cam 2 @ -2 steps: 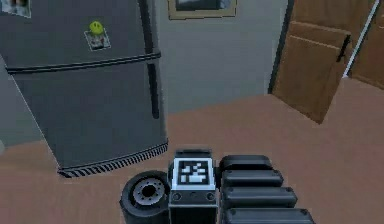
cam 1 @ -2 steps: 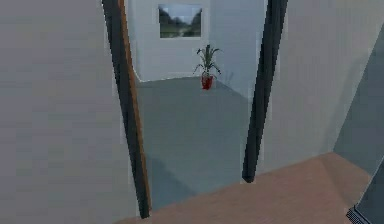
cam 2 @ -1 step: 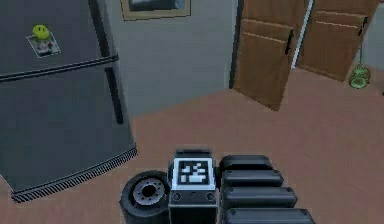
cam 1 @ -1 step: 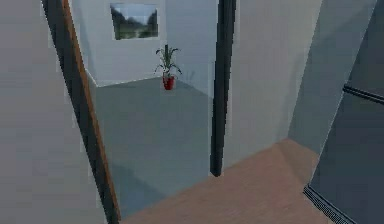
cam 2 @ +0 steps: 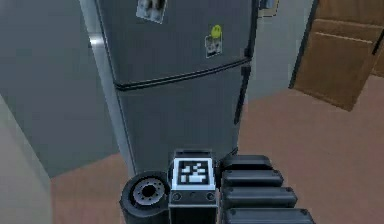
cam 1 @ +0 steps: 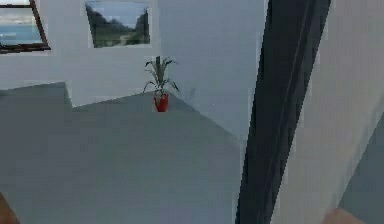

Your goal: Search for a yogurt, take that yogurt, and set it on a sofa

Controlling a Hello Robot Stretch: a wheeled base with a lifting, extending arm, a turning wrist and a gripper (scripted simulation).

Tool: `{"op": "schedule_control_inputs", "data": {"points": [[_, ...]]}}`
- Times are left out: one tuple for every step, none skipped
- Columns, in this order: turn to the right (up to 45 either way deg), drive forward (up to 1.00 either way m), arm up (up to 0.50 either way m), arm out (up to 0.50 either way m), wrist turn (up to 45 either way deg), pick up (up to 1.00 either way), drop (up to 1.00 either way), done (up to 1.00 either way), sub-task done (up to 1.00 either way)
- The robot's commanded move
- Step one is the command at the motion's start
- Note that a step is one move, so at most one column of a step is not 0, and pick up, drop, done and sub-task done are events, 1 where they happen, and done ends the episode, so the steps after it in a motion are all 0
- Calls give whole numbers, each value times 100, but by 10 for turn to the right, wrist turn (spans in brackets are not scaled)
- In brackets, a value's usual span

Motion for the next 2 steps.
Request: {"op": "schedule_control_inputs", "data": {"points": [[120,0,0,0,0,0,0,0,0],[0,25,0,0,0,0,0,0,0]]}}
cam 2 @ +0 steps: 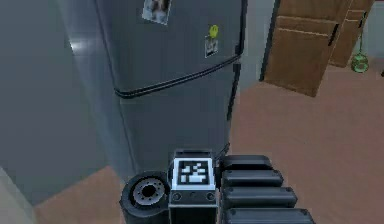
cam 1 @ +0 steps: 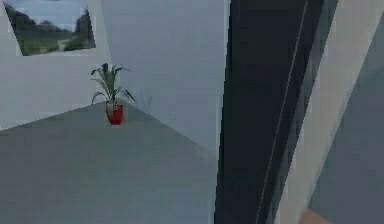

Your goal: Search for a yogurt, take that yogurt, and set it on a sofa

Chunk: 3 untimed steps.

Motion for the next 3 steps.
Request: {"op": "schedule_control_inputs", "data": {"points": [[-450,0,0,0,0,0,0,0,0],[-90,0,0,0,0,0,0,0,0],[0,100,0,0,0,0,0,0,0]]}}
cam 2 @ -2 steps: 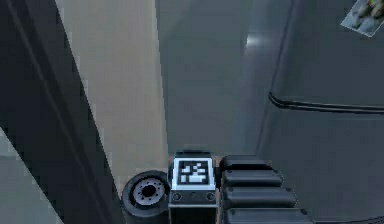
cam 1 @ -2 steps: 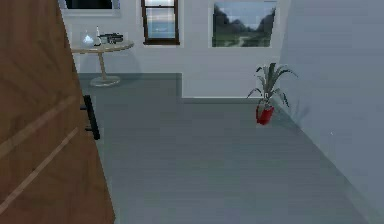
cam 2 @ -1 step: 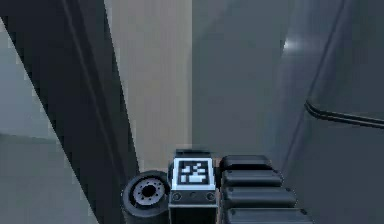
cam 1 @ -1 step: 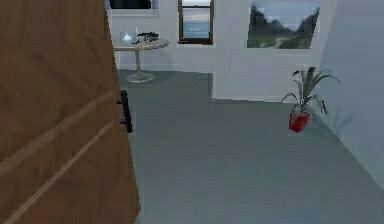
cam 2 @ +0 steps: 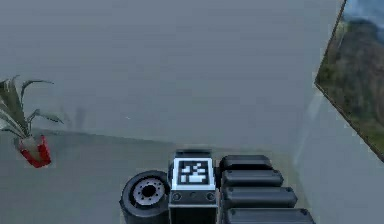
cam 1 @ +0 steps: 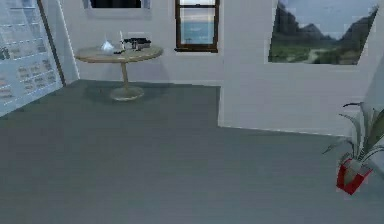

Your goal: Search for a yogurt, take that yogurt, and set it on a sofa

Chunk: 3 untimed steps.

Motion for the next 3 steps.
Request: {"op": "schedule_control_inputs", "data": {"points": [[0,25,0,0,0,0,0,0,0],[-450,0,0,0,0,0,0,0,0],[0,75,0,0,0,0,0,0,0]]}}
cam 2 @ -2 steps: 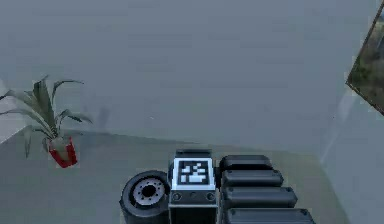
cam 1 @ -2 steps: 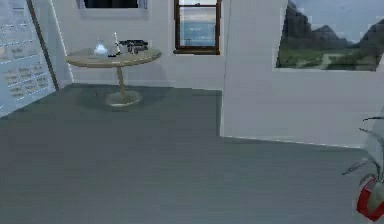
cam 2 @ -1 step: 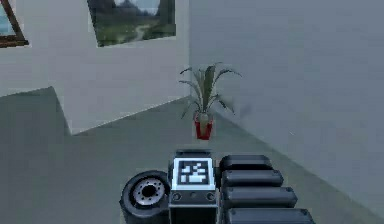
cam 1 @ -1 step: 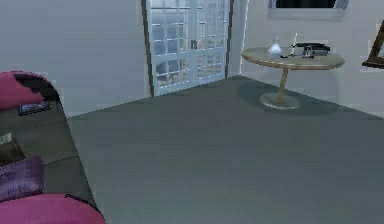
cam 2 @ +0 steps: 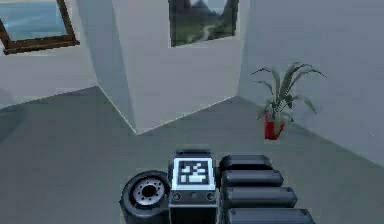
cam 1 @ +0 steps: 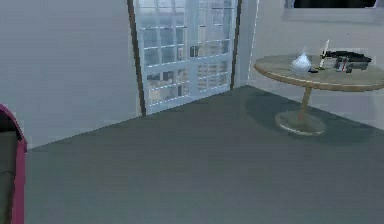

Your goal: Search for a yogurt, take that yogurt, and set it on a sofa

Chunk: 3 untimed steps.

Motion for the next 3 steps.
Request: {"op": "schedule_control_inputs", "data": {"points": [[-360,0,0,0,0,0,0,0,0],[0,100,0,0,0,0,0,0,0],[0,45,0,0,0,0,0,0,0]]}}
